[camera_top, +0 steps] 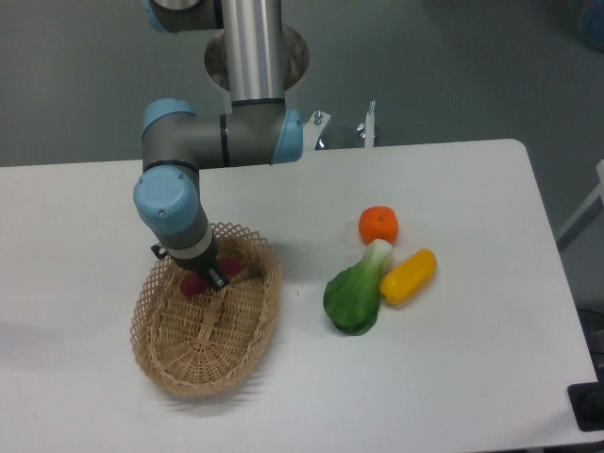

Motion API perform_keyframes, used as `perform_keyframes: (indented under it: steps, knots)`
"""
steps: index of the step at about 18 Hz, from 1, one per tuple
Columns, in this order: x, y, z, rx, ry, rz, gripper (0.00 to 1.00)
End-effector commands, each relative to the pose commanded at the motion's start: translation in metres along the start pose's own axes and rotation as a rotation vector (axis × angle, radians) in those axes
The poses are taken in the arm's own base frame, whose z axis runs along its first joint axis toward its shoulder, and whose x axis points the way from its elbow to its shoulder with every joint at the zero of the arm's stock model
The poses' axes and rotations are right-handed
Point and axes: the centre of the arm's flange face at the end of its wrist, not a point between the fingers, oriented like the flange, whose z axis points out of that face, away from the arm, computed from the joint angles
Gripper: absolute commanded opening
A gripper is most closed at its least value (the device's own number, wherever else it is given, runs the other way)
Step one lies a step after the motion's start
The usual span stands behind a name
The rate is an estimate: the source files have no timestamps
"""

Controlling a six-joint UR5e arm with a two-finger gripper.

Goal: Pick up the sweet potato from the basket
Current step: 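Lift the gripped sweet potato up out of the basket, then carry the sweet potato away from the basket past the yellow pepper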

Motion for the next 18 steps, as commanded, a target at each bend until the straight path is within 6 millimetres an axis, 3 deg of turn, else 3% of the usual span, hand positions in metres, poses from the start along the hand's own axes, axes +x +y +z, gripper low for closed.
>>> perform_keyframes:
  steps: [4,7,10,12,15,18]
  knots:
    - [-0.007,-0.002,-0.012,0.015,-0.021,-0.004,0.24]
    - [-0.019,-0.005,-0.034,0.036,-0.053,-0.011,0.24]
    - [-0.041,0.005,-0.066,0.068,-0.106,-0.045,0.25]
    - [-0.075,0.033,-0.087,0.089,-0.139,-0.112,0.25]
    - [-0.109,0.068,-0.111,0.105,-0.185,-0.110,0.25]
    - [-0.146,0.120,-0.136,0.114,-0.235,-0.125,0.25]
